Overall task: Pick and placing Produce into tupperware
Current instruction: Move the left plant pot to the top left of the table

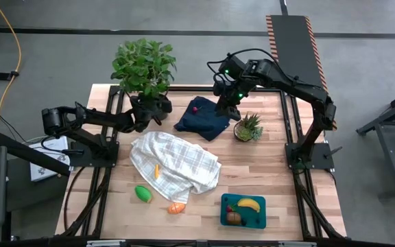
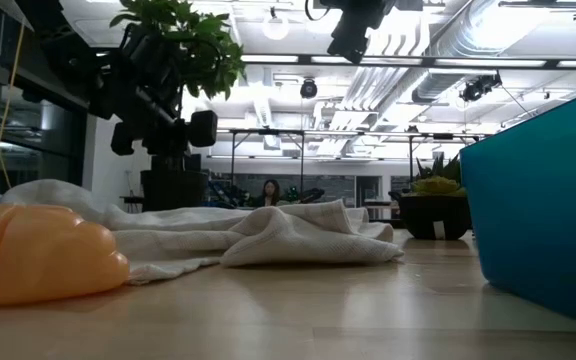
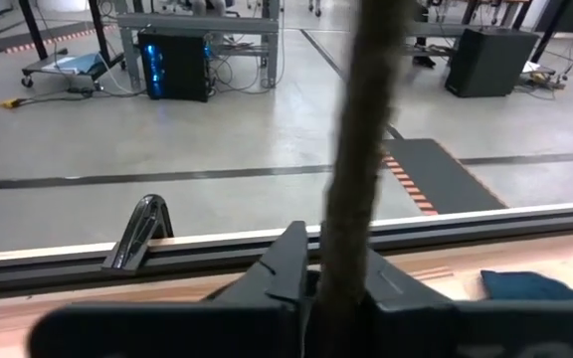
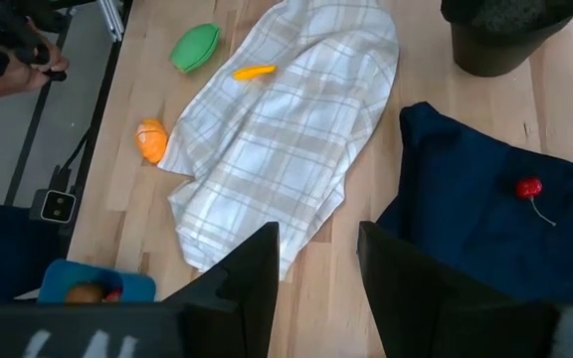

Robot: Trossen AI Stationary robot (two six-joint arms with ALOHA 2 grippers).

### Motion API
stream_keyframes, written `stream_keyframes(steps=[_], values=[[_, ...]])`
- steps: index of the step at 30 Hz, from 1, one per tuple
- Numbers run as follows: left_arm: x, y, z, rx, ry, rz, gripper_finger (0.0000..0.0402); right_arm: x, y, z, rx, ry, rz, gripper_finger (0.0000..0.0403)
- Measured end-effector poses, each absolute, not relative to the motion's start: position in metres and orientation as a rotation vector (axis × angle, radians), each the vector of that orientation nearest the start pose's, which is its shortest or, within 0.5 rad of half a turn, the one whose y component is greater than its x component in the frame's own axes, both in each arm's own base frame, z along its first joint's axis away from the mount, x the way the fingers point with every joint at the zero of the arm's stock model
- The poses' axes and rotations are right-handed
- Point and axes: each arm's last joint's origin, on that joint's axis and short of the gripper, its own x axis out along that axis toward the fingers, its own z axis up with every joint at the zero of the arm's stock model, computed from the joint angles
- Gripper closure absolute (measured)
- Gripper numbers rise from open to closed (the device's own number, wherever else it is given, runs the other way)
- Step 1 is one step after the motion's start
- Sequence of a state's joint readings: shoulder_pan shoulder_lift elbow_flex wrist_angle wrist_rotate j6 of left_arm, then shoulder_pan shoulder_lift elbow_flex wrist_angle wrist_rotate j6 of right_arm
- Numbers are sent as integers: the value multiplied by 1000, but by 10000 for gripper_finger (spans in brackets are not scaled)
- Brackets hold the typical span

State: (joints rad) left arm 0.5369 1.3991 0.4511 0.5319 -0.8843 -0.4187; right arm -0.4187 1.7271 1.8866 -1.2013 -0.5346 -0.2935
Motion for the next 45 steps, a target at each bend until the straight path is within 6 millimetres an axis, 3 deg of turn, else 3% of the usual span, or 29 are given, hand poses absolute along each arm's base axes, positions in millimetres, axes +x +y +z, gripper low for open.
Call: stream_keyframes(steps=[45], values=[[194, 144, 163, -164, 207, 1597, 387, 316, -127, 382, 211, 898, 232, 274]])
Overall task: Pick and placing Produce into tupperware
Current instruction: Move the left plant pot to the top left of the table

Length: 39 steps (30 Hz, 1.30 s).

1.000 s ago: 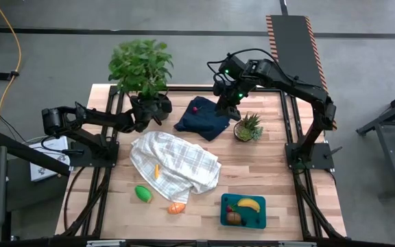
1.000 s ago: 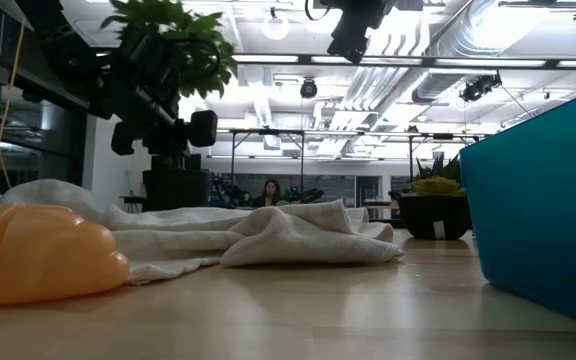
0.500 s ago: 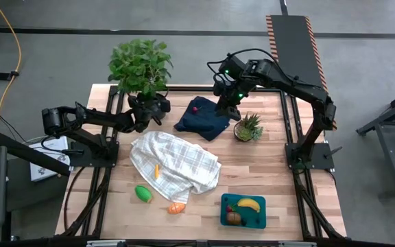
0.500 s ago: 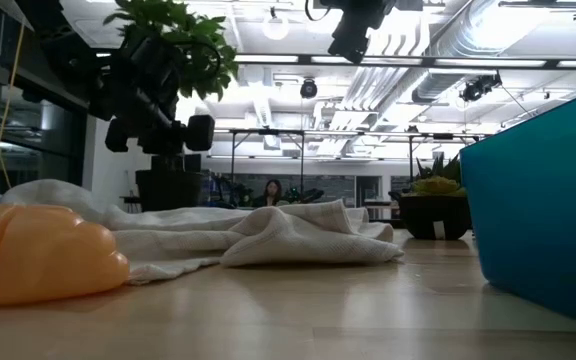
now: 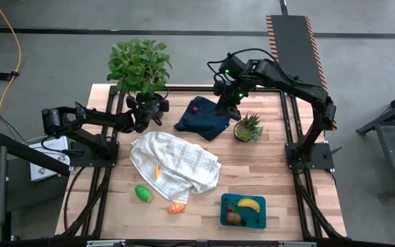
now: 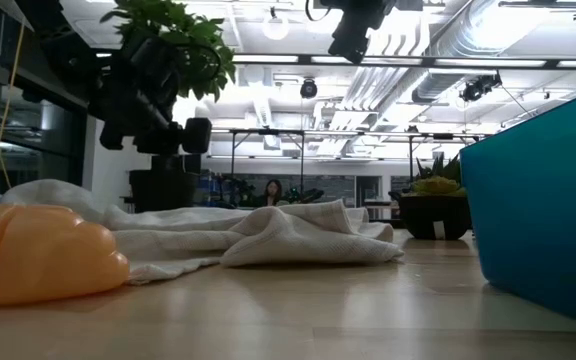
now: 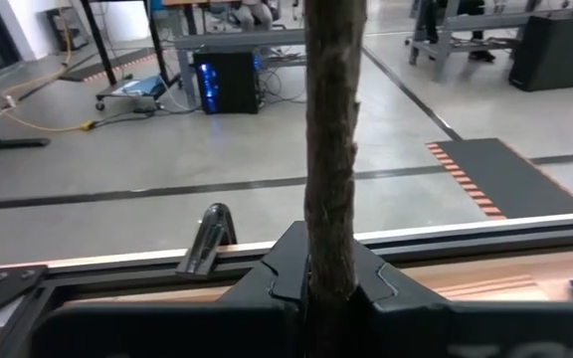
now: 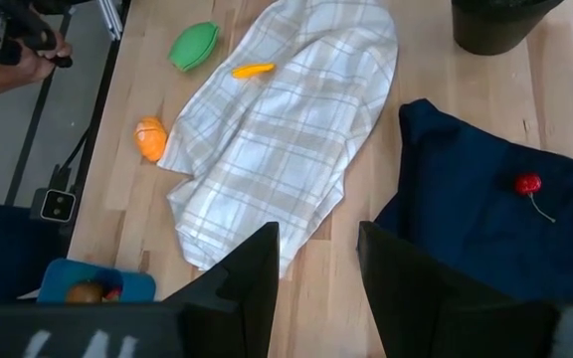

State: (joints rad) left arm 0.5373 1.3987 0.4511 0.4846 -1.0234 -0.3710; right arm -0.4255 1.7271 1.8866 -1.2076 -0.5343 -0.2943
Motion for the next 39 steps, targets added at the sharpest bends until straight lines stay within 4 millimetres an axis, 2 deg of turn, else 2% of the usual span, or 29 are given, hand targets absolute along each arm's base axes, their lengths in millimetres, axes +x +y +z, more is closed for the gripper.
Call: stream_keyframes(steps=[16, 39], values=[[174, 156, 174, -193, 208, 1650, 390, 314, -130, 382, 213, 896, 224, 274], [149, 174, 168, -256, 246, 1786, 396, 312, -136, 382, 224, 888, 203, 274]])
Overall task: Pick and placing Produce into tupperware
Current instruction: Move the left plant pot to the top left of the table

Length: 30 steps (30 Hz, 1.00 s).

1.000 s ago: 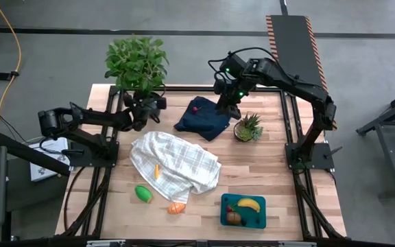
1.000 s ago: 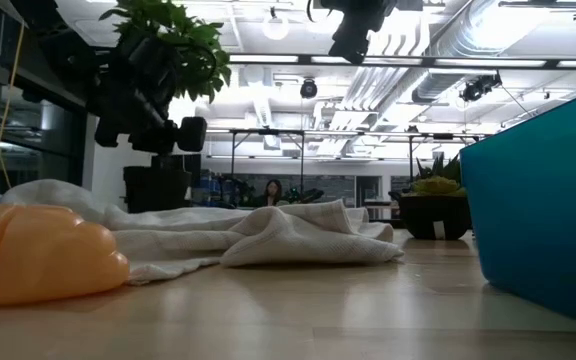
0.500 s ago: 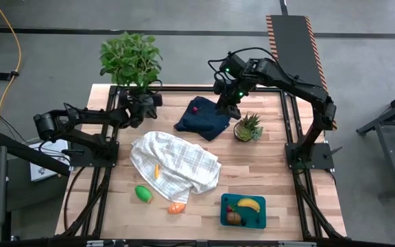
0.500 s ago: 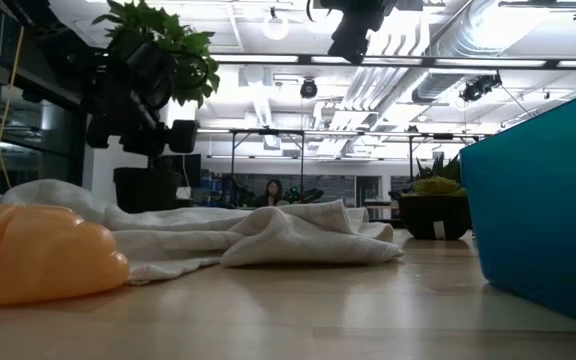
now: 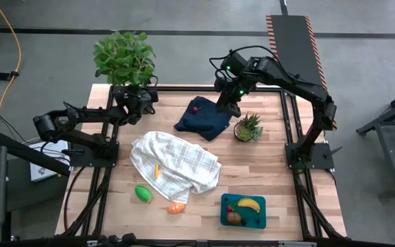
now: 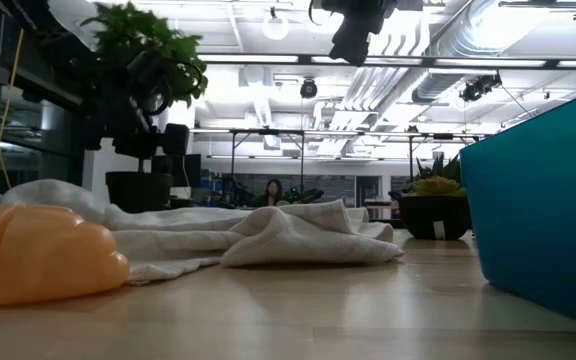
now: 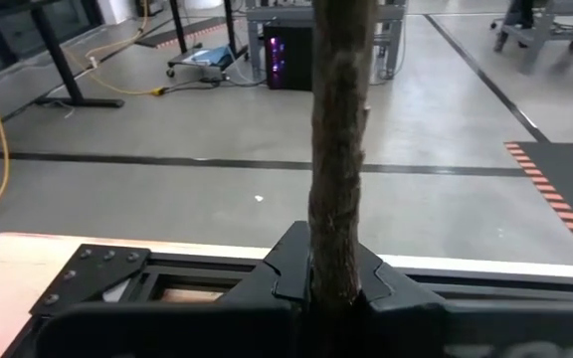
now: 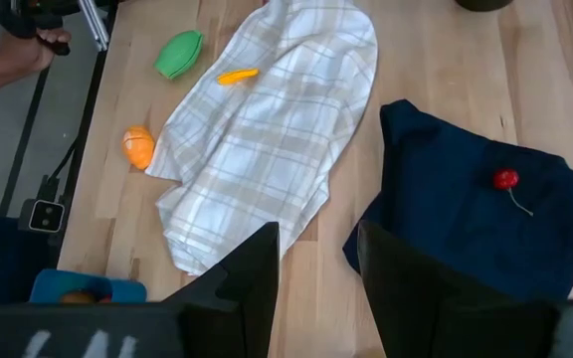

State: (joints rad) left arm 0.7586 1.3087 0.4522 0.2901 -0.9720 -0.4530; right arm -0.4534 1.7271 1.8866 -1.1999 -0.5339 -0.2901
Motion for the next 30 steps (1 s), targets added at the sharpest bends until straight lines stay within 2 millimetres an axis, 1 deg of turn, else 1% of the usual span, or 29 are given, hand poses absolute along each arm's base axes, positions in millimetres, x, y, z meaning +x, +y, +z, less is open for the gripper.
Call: stream_keyframes(steps=[5, 9, 13, 17, 30], values=[[147, 176, 168, -255, 247, 1804, 389, 311, -138, 382, 223, 887, 198, 274], [147, 176, 167, -254, 249, 1804, 396, 311, -139, 382, 225, 886, 194, 274], [147, 176, 167, -254, 248, 1804, 391, 310, -142, 382, 227, 886, 188, 274], [147, 176, 168, -255, 246, 1804, 396, 310, -142, 382, 227, 885, 187, 274], [144, 174, 171, -275, 234, 1799, 394, 310, -142, 382, 226, 885, 187, 274]])
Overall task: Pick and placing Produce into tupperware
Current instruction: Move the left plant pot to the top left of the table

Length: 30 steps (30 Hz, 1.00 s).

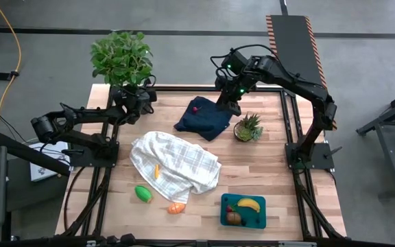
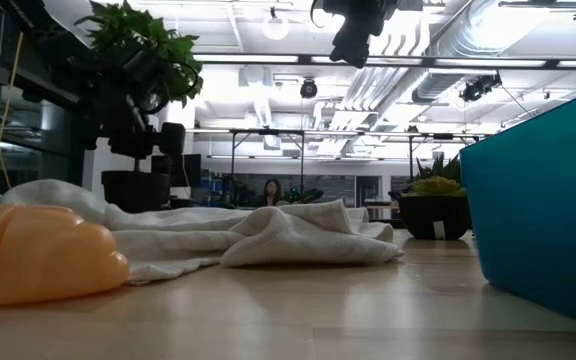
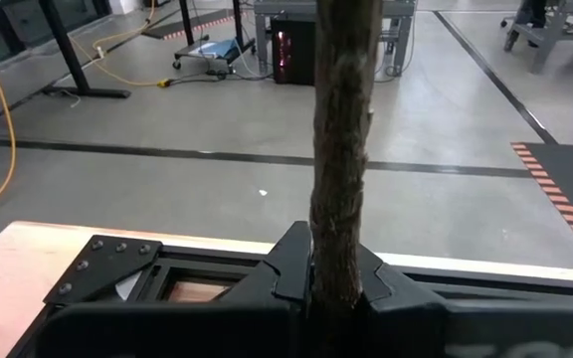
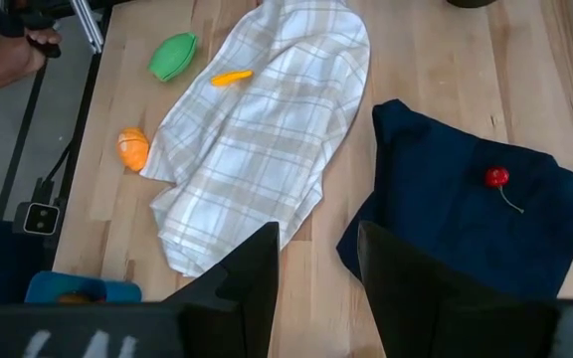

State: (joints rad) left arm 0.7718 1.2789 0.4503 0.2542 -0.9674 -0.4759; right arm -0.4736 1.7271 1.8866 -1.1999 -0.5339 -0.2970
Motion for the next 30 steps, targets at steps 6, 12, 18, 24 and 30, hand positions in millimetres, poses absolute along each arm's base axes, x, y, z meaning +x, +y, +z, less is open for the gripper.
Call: stream_keyframes(steps=[6, 12, 18, 24, 30], values=[[147, 167, 171, -254, 237, 1819, 394, 310, -142, 382, 226, 885, 187, 274], [142, 155, 173, -273, 257, 1850, 396, 310, -142, 383, 225, 885, 188, 274], [134, 149, 182, -266, 246, 1866, 397, 310, -142, 383, 221, 877, 187, 274], [129, 146, 184, -256, 255, 1893, 396, 310, -142, 383, 223, 877, 186, 274], [127, 144, 180, -289, 263, 1901, 394, 310, -142, 383, 226, 878, 184, 274]])
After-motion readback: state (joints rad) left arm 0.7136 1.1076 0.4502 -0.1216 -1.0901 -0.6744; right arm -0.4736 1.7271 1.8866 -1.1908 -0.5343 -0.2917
